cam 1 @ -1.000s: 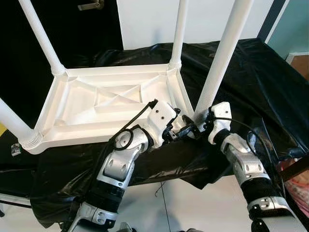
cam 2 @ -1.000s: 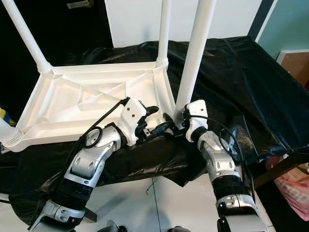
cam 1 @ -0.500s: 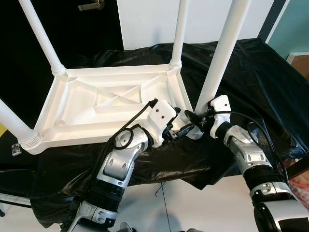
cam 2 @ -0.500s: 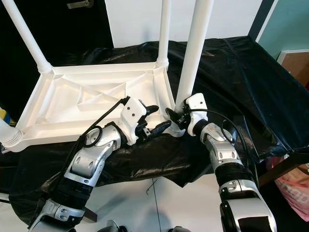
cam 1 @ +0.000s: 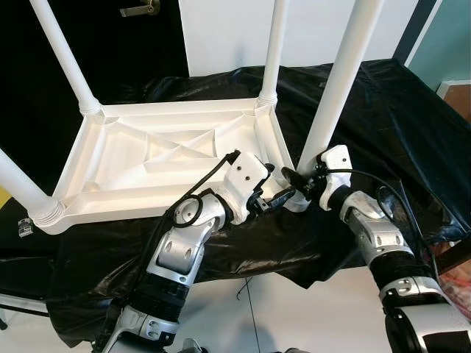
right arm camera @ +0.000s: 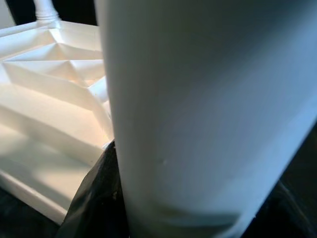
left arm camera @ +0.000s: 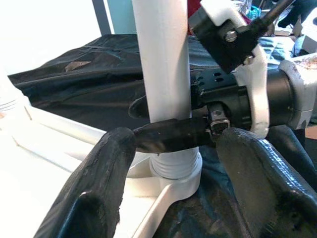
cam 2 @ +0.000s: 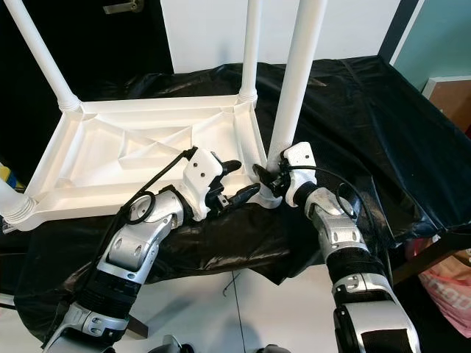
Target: Building children table
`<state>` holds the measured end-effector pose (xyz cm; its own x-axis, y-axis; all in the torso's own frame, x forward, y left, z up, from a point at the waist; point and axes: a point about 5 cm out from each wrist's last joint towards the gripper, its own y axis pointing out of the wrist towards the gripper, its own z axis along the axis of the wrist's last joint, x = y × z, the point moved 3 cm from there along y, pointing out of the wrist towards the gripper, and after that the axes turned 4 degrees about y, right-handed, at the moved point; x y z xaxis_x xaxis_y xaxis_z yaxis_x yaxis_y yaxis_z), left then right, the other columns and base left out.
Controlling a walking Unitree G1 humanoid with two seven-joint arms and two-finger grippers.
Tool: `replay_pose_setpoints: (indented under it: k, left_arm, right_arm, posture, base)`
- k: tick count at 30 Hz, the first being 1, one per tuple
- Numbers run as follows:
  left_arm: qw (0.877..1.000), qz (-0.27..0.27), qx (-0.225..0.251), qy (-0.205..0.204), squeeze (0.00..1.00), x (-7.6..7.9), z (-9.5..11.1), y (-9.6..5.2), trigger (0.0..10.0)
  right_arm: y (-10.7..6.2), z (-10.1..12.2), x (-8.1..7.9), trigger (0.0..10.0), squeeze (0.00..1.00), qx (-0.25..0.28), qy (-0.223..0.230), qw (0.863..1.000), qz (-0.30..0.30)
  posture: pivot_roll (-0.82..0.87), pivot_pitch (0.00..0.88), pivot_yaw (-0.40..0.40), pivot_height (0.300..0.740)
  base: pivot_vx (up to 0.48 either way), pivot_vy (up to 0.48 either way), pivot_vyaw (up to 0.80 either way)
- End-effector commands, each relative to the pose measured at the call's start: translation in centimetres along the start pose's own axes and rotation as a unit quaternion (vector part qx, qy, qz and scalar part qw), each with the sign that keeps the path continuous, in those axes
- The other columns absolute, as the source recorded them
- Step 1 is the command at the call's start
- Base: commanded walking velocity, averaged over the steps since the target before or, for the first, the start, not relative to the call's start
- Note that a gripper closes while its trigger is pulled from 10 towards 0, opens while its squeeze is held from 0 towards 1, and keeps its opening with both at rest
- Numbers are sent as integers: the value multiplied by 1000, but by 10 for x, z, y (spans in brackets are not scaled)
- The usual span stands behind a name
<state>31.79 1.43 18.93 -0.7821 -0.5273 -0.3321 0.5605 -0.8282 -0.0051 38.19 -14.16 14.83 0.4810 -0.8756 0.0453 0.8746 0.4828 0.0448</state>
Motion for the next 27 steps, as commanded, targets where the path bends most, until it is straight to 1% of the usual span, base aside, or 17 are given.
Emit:
replay_pose_setpoints:
  k: [1,4,6,7,8,9,10,11,12,13,14,16,17,19,20,23,27]
  left_arm:
    - [1000,22,-7,3,0,-2,-2,0,10000]
    - [1000,19,-7,3,0,-1,-2,0,10000]
    - [1000,17,-7,3,0,0,-2,1,10000]
    - [1000,17,-7,3,0,0,-2,1,10000]
    - [1000,15,-7,3,0,0,-2,1,10000]
    - [1000,15,-7,3,0,0,-2,1,10000]
    - [1000,14,-7,3,0,0,-2,2,10000]
    - [1000,14,-7,3,0,0,-2,2,10000]
    - [1000,13,-6,4,0,1,-2,2,10000]
    - [1000,13,-6,4,0,1,-2,2,10000]
    - [1000,13,-6,4,0,0,-2,3,10000]
    - [1000,13,-6,4,0,0,-2,3,10000]
    - [1000,12,-6,5,0,1,-2,3,10000]
    - [1000,12,-6,5,0,1,-2,3,10000]
    - [1000,12,-5,5,0,1,-1,3,10000]
    - [1000,12,-5,5,0,2,-2,3,10000]
    - [1000,11,-5,5,0,2,-2,3,10000]
  right_arm:
    - [-5,-22,0,10000,0,-38,28,998,-36]
    - [-3,-23,-2,10000,0,-33,58,991,-113]
    - [-3,-23,-3,10000,0,-29,63,987,-144]
    - [-3,-23,-3,10000,0,-29,63,987,-144]
    - [-3,-25,-5,10000,0,-28,64,982,-178]
    - [-3,-25,-5,10000,0,-28,64,982,-178]
    - [-4,-26,-6,10000,0,-25,69,974,-216]
    - [-4,-26,-6,10000,0,-25,69,974,-216]
    - [-4,-27,-8,10000,0,-23,71,964,-254]
    - [-4,-27,-8,10000,0,-23,71,964,-254]
    - [-4,-28,-11,10000,0,-21,75,956,-284]
    - [-4,-28,-11,10000,0,-21,75,956,-284]
    - [-3,-30,-14,10000,0,-26,76,948,-309]
    - [-3,-30,-14,10000,0,-26,76,948,-309]
    - [0,-30,-20,10000,0,-27,82,946,-312]
    - [2,-28,-24,10000,0,-25,84,946,-311]
    - [3,-27,-25,10000,0,-23,86,948,-307]
  posture:
    - [-28,64,6,740]
    - [-32,62,10,740]
    - [-34,59,12,740]
    - [-34,59,12,740]
    - [-36,56,12,740]
    - [-36,56,12,740]
    - [-37,53,12,740]
    - [-37,53,12,740]
    - [-37,52,11,740]
    - [-37,52,11,740]
    - [-32,48,8,740]
    - [-32,48,8,740]
    - [-28,45,7,740]
    - [-28,45,7,740]
    - [-26,42,6,740]
    - [-27,41,4,740]
    - [-26,36,1,740]
  base:
    - [0,0,0]
    - [0,0,0]
    - [0,0,0]
    - [0,0,0]
    - [0,0,0]
    - [0,0,0]
    - [0,0,0]
    - [0,0,0]
    - [0,0,0]
    - [0,0,0]
    - [0,0,0]
    - [0,0,0]
    - [0,0,0]
    - [0,0,0]
    - [0,0,0]
    - [0,0,0]
    - [0,0,0]
